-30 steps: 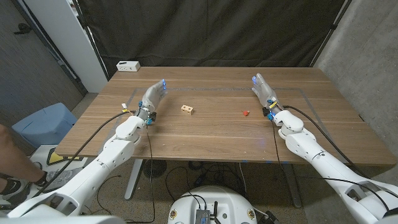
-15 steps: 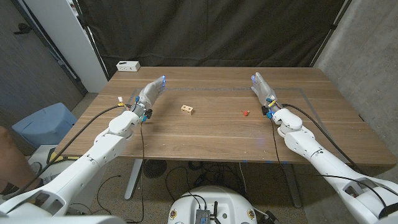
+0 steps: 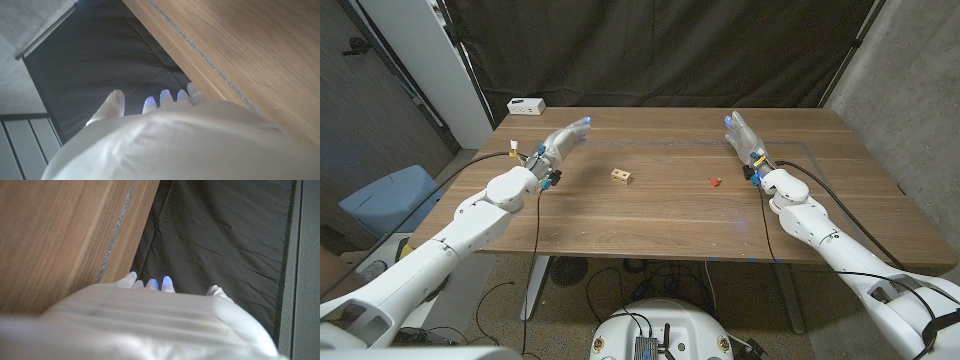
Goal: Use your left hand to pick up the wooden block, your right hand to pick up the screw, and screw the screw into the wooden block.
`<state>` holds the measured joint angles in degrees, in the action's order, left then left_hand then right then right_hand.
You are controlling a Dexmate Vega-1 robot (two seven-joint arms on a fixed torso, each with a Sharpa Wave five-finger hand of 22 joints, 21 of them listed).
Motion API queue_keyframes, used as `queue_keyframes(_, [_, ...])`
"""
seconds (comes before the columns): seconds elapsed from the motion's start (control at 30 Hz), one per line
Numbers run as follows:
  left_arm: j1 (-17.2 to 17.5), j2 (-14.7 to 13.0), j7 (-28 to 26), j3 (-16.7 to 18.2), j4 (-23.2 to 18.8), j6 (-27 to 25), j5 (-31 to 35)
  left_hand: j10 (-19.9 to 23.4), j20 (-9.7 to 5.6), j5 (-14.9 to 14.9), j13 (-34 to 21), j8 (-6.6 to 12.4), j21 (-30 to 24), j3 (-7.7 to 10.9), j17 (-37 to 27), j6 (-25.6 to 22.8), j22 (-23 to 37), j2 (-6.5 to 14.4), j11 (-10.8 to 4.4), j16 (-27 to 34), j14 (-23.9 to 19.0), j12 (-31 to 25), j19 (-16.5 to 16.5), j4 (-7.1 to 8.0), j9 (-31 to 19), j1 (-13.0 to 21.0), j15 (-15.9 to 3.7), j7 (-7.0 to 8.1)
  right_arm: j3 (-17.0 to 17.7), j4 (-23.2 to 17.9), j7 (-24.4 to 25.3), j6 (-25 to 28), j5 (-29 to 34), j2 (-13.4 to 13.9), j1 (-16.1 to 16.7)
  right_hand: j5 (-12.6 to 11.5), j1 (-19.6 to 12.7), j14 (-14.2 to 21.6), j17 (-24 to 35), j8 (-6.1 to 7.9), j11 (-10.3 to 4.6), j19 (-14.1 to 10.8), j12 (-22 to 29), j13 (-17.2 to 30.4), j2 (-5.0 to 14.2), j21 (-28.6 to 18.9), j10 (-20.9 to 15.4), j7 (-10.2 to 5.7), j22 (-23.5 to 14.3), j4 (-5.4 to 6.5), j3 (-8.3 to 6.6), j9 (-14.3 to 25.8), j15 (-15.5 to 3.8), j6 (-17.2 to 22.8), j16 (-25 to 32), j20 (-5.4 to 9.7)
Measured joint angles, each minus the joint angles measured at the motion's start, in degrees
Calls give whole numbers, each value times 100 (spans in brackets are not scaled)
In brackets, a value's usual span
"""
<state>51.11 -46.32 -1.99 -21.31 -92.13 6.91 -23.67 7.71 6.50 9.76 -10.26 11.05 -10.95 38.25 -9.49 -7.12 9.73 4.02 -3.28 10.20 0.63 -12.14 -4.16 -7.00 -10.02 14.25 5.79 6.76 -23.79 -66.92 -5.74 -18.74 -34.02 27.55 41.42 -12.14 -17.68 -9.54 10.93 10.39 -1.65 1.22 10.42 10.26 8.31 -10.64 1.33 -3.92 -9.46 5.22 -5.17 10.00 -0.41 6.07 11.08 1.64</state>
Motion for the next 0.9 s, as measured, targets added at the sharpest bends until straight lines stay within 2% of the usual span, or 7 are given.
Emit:
queue_keyframes(0.27, [-84,-360,-75,-60,-299,-131,717,96,10,0,0,0,0,-21,0,-156,-1,-31,-95,0,-60,-23,-21,-69,0,90,-60,97,-2,240,-99,-152,7,-61,-100,0,0,0,0,0,-30,0,0,0,0,0,-30,-18,0,0,0,0,0,18,0,0])
queue_keyframes(0.43, [-180,-523,-21,-105,-394,-168,1006,146,25,0,0,0,0,-44,-27,-188,-1,-107,-228,0,-60,-23,-37,-202,1,228,-122,180,0,313,-114,-214,9,-81,-114,0,0,0,1,0,-30,0,0,0,0,0,-30,-18,0,-16,-16,0,0,18,0,0])
queue_keyframes(0.53, [-267,-621,71,-153,-452,-211,1256,158,24,0,0,0,0,-45,-27,-202,-1,-142,-259,0,-60,-23,-37,-251,1,280,-122,210,1,359,-131,-249,9,-98,-122,0,0,0,1,0,-30,0,0,0,0,0,-30,-18,0,-16,-16,0,0,18,0,0])
queue_keyframes(0.67, [-364,-714,189,-211,-517,-279,1462,251,25,18,0,84,0,-21,-27,-389,-1,-180,-352,0,-66,-23,-37,-321,1,518,-178,391,2,422,-155,-293,9,-127,-146,0,0,0,1,0,-30,0,0,0,0,0,-30,-19,0,-16,-16,0,0,19,0,0])
queue_keyframes(0.77, [-447,-780,277,-257,-568,-340,1630,347,24,64,1,84,0,3,-27,-521,-1,-188,-421,0,-103,-23,-37,-345,1,701,-246,462,2,476,-172,-327,9,-149,-165,0,0,1,1,0,-30,0,0,0,0,0,-30,-29,1,-16,-16,-1,0,29,0,0])
queue_keyframes(0.9, [-580,-876,435,-329,-651,-424,1859,404,24,86,1,84,0,27,-27,-522,-1,-211,-461,0,-98,-23,-36,-368,1,830,-250,463,3,534,-191,-359,9,-170,-189,0,0,0,1,0,-30,0,0,0,0,0,-30,-29,1,-16,-16,0,0,29,0,0])
